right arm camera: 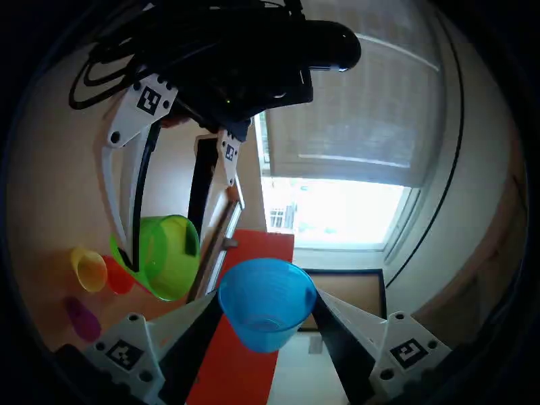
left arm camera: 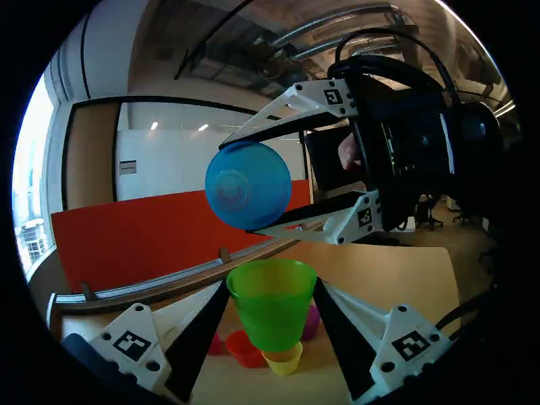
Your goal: Pour water
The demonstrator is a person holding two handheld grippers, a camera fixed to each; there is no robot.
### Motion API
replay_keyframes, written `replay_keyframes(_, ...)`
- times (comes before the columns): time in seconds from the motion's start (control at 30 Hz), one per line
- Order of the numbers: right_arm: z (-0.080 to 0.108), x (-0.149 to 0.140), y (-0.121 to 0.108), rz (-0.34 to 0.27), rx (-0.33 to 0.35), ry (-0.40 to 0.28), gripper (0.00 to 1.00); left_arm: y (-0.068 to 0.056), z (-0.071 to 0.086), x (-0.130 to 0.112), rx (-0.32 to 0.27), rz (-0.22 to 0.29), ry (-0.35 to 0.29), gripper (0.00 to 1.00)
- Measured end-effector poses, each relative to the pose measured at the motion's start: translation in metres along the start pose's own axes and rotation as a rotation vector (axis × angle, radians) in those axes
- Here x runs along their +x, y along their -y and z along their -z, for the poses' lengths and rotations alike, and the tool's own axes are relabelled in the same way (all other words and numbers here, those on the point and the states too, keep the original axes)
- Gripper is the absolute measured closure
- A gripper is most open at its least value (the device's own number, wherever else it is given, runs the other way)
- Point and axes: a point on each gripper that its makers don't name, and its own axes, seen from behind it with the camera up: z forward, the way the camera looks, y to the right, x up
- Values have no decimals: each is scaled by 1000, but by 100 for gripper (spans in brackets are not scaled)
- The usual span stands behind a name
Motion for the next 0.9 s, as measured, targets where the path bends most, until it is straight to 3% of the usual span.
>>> replay_keyframes(0.4, 4, 4, 5, -97, -5, -12, 9, 0, 2, -1, 2, -2, 5, 12)
replay_keyframes(0.9, 14, 3, 16, -397, -12, -28, 9, 2, 3, -1, 10, 2, 6, 12)
